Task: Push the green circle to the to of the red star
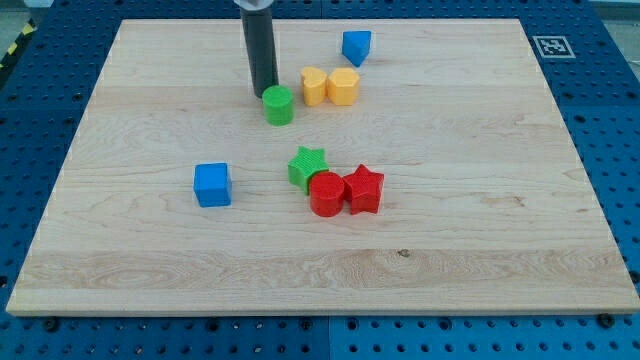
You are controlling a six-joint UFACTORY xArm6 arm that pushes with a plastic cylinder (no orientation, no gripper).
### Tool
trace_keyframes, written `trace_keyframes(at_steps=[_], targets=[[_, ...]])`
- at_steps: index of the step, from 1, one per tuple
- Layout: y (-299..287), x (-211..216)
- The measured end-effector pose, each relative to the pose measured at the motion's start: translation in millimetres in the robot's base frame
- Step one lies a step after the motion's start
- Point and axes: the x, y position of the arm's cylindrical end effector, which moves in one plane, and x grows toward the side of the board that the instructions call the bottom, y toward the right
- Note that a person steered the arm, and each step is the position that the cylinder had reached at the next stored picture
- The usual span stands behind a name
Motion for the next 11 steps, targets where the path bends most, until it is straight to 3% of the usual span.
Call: trace_keyframes(at_steps=[1,3,4,11], targets=[[11.2,32.6],[-12.3,42.4],[18.0,62.0],[109.0,67.3]])
